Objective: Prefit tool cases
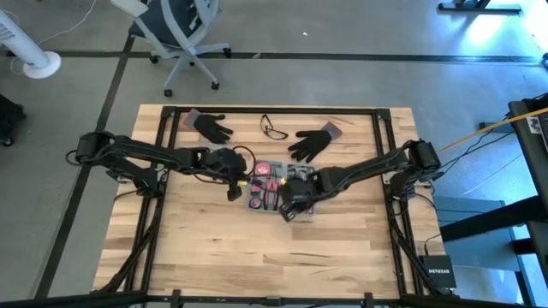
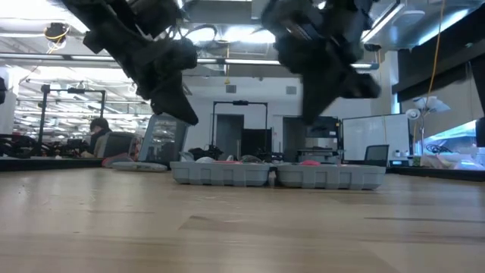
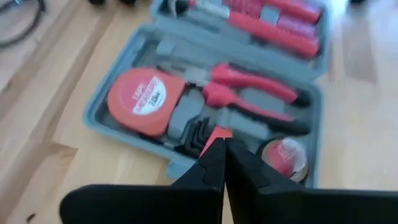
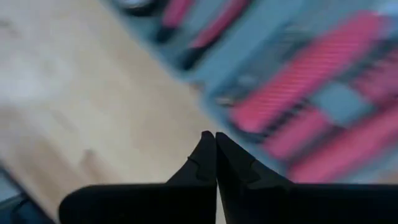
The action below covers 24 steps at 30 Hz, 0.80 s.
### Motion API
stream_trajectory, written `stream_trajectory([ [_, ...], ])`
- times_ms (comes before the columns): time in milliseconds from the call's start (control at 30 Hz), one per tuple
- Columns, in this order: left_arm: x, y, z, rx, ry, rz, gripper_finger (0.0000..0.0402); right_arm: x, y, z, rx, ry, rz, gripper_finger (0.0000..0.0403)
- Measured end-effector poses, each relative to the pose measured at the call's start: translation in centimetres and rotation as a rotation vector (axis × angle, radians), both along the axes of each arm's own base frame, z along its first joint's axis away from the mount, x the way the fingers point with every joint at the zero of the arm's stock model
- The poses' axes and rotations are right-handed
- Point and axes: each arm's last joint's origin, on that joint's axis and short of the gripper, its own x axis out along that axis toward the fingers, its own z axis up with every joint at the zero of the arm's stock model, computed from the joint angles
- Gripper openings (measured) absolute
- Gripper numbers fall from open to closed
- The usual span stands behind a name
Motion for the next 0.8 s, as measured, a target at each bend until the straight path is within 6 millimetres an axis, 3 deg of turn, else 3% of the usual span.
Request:
stream_trajectory([
  [133, 0.2, 0.0, -0.9, 0.035, 0.078, 0.043, 0.0000, -2.3, -1.9, 1.4, -0.089, 0.103, -0.119, 0.0000],
  [333, 0.7, -0.1, 0.4, 0.183, -0.003, 0.132, 0.0000, -6.9, -3.2, 3.3, -0.246, 0.336, -0.280, 0.0000],
  [533, 0.8, 0.7, -2.3, 0.160, 0.145, 0.180, 0.0000, -7.0, -3.7, 0.3, -0.187, 0.330, -0.312, 0.0000],
  [667, 0.6, 0.9, -2.3, 0.152, 0.129, 0.284, 0.0000, -7.6, -5.1, -2.8, -0.179, 0.355, -0.432, 0.0000],
  [800, -0.4, 1.1, -2.6, 0.223, 0.235, 0.307, 0.0000, -8.1, -6.7, -4.9, -0.169, 0.332, -0.529, 0.0000],
])
